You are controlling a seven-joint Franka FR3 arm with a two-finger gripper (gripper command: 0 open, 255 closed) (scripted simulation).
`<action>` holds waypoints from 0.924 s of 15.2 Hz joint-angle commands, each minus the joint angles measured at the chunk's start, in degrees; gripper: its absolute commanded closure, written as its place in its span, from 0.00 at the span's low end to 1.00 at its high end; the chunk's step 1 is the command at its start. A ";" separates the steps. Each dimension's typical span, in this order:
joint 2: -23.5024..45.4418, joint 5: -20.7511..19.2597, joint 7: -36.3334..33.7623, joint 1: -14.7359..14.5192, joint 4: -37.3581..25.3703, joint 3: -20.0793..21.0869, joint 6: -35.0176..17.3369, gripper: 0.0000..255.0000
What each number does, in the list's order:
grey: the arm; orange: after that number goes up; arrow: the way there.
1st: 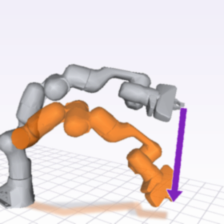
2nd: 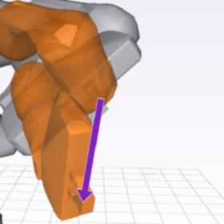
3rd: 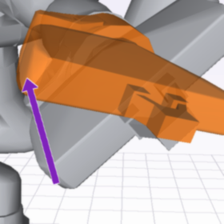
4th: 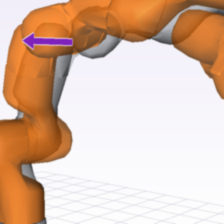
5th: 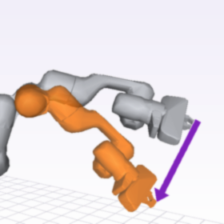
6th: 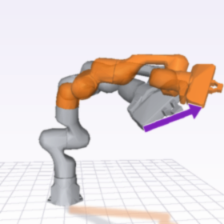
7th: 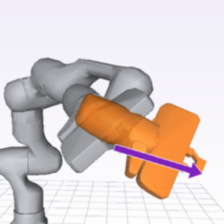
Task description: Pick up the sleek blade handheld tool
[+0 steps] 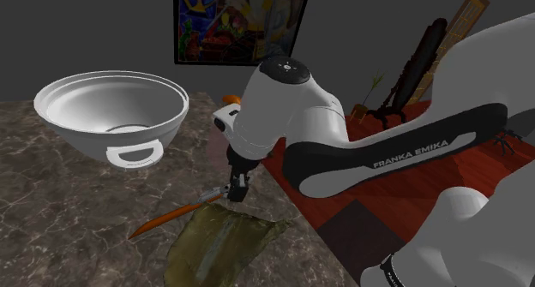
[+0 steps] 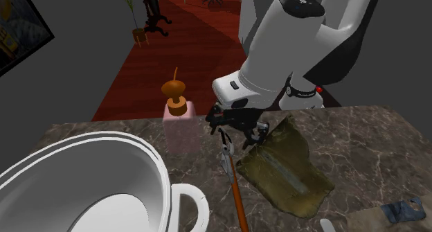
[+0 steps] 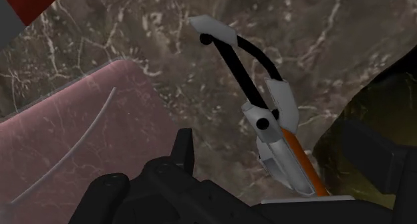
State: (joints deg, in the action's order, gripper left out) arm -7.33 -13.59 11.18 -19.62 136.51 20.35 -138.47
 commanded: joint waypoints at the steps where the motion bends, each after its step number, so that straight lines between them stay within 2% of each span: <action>1: 0.96 -1.14 -0.67 -0.02 0.52 0.35 -1.50 0.00; 6: 4.05 -4.36 -3.61 0.51 1.97 0.62 -5.52 0.00; 8: 4.05 -4.37 -3.61 0.48 1.97 0.58 -5.52 0.00; 9: 4.03 -4.34 -3.50 0.52 2.04 0.53 -5.59 1.00; 14: 4.07 -4.30 -3.65 0.41 1.78 0.65 -5.34 1.00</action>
State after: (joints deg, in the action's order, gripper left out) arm -3.40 -17.91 7.56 -19.12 138.23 20.89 -143.81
